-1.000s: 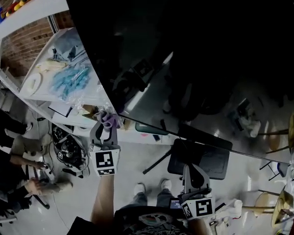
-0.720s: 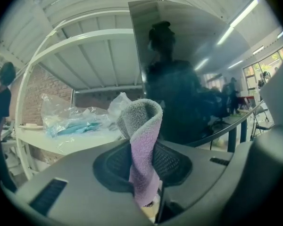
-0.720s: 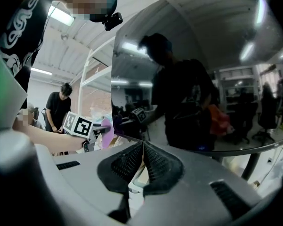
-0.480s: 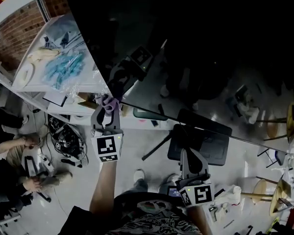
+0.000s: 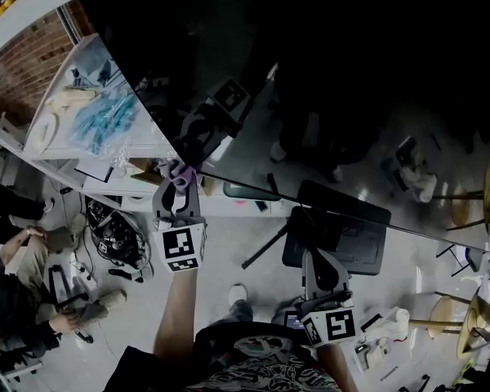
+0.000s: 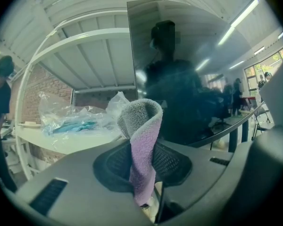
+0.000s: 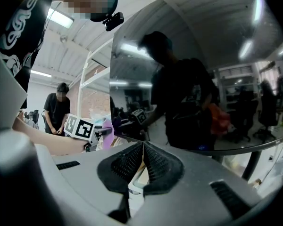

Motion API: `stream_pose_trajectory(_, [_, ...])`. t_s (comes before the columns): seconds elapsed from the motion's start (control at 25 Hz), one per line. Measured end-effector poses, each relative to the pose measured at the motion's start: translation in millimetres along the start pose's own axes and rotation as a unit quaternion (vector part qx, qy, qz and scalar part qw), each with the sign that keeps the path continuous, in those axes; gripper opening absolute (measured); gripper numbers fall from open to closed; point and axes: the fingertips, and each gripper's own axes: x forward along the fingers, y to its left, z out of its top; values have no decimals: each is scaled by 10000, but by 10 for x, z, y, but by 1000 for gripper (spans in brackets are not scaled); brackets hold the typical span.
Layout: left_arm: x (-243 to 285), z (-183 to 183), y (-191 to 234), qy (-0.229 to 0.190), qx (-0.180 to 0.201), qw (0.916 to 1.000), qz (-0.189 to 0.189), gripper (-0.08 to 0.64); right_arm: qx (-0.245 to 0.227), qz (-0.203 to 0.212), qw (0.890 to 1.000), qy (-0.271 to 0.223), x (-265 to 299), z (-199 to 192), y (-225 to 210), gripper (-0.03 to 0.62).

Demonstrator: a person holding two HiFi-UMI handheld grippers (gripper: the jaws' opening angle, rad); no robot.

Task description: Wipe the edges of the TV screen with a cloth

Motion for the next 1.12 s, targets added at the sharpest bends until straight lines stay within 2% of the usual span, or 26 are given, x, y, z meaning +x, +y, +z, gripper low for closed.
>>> stream_pose_trajectory(0.52, [-2, -9, -68, 48, -37, 10000, -12, 103, 48, -220, 9997, -78, -178, 3, -148, 29])
stream_pose_trajectory(1.12, [-72, 18, -289, 58, -20, 9995, -316, 103, 58, -395, 9991, -157, -349, 27, -157, 29])
